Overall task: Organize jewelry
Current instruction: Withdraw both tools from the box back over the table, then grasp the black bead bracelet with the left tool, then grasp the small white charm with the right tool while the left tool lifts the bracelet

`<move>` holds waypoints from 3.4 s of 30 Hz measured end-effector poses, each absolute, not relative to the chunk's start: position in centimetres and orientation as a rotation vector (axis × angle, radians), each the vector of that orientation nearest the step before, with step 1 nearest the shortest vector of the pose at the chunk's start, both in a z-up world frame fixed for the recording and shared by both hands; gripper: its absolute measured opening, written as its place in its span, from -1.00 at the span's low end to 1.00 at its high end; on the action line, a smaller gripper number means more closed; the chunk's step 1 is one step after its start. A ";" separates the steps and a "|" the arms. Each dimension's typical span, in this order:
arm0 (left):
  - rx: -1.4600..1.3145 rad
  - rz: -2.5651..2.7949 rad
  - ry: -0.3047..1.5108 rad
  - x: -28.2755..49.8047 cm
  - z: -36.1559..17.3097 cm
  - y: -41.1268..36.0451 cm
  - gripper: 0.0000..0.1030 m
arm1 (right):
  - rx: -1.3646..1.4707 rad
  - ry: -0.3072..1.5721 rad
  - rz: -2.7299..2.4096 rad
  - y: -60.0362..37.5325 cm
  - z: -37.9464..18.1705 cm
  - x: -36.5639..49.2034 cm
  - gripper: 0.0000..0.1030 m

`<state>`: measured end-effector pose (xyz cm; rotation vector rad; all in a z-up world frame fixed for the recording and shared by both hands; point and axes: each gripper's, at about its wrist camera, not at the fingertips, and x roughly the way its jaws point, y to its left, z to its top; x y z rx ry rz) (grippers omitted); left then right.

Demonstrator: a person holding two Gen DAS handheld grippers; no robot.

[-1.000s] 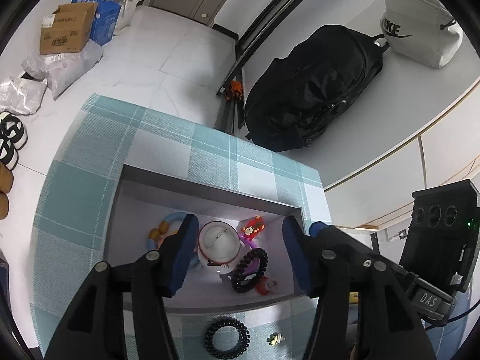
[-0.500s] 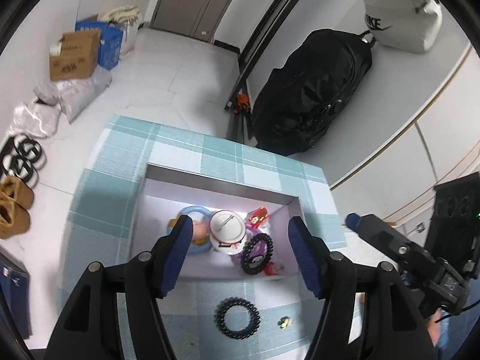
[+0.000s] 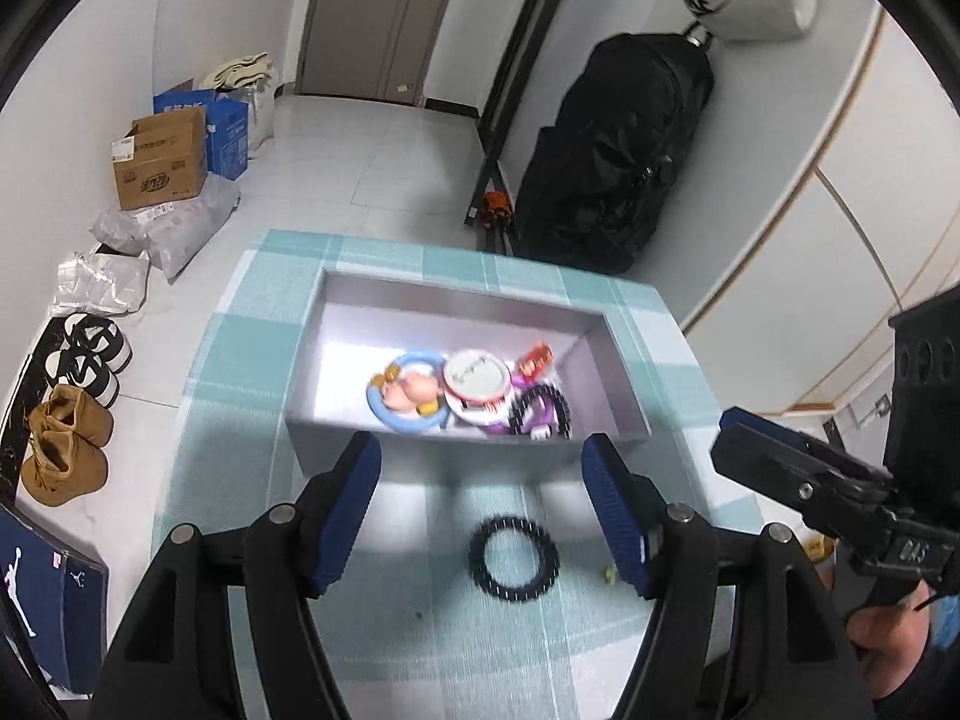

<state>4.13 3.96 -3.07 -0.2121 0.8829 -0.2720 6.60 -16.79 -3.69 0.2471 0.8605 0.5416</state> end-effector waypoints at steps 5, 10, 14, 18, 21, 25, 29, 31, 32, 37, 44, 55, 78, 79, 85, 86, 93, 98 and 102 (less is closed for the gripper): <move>-0.154 -0.271 0.924 3.4 -4.4 3.2 0.41 | 0.219 0.885 0.518 -17.1 -4.7 5.8 0.73; -0.110 -0.251 0.987 3.3 -6.3 2.6 0.42 | 0.228 0.913 0.496 -17.6 -5.5 5.5 0.78; -0.058 -0.260 1.001 3.0 -6.8 1.7 0.42 | 0.206 0.942 0.495 -17.5 -6.2 5.1 0.85; 0.009 -0.253 1.011 2.7 -7.2 0.9 0.43 | 0.177 0.969 0.492 -17.4 -6.7 4.7 0.86; 0.038 -0.235 1.031 2.7 -7.9 0.6 0.42 | 0.184 0.978 0.479 -17.8 -7.0 4.5 0.88; 0.035 -0.233 1.042 3.0 -8.3 0.6 0.42 | 0.199 0.995 0.468 -18.4 -7.5 4.2 0.90; 0.021 -0.252 1.056 3.4 -8.4 0.4 0.42 | 0.198 1.007 0.456 -18.8 -7.6 4.3 0.91; 0.026 -0.257 1.071 3.6 -8.7 -0.1 0.42 | 0.214 1.006 0.448 -19.2 -7.5 4.3 0.91; 0.035 -0.255 1.073 3.7 -8.8 -0.4 0.42 | 0.221 1.006 0.446 -19.3 -7.5 4.3 0.91; 0.096 -0.215 1.051 3.4 -9.1 -1.3 0.42 | 0.224 1.010 0.435 -19.6 -7.5 4.1 0.92; 0.093 -0.225 1.054 3.4 -8.9 -0.6 0.21 | 0.216 1.033 0.427 -19.4 -8.0 4.1 0.92; -0.040 -0.249 1.090 4.4 -8.6 0.9 -0.25 | 0.043 1.062 0.405 -17.3 -9.4 3.7 0.92; -0.187 -0.256 0.964 3.1 -3.9 3.3 -0.25 | -0.169 1.046 0.505 -12.1 -10.4 2.4 -0.12; -0.198 -0.254 0.955 3.0 -3.6 3.7 -0.25 | -0.180 1.044 0.502 -11.9 -10.5 2.3 -0.14; -0.239 -0.243 0.926 3.3 -2.9 5.1 -0.25 | -0.232 1.029 0.476 -11.2 -10.6 2.4 -0.59; -0.240 -0.241 0.924 3.4 -2.9 5.2 -0.25 | -0.255 1.021 0.459 -11.1 -10.6 2.4 -0.67; -0.252 -0.242 0.912 3.5 -2.6 5.6 -0.25 | -0.277 0.969 0.463 -11.0 -9.9 2.5 -0.68; -0.256 -0.247 0.900 3.3 -2.3 5.7 -0.25 | -0.194 0.953 0.480 -11.6 -9.0 3.1 -0.68; -0.263 -0.249 0.899 3.4 -2.2 5.8 -0.25 | -0.117 0.945 0.497 -12.2 -8.3 3.8 -0.68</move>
